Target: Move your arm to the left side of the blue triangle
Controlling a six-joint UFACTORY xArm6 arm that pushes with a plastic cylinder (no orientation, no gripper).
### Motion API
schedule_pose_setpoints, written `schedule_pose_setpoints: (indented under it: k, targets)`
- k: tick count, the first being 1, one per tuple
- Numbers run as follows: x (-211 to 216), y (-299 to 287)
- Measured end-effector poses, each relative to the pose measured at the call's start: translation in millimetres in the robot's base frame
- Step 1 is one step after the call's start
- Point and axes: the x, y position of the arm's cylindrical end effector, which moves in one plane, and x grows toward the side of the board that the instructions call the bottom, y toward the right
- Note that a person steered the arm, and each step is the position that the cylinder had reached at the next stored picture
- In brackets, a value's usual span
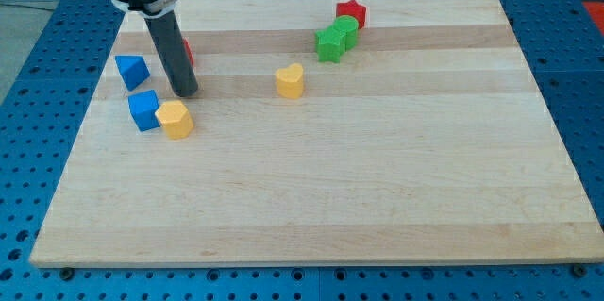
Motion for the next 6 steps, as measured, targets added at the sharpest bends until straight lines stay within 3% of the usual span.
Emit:
schedule_pose_setpoints:
  k: [3,5,6]
  targets:
    - [6,-54]
    - [9,-123]
    - [-3,-124]
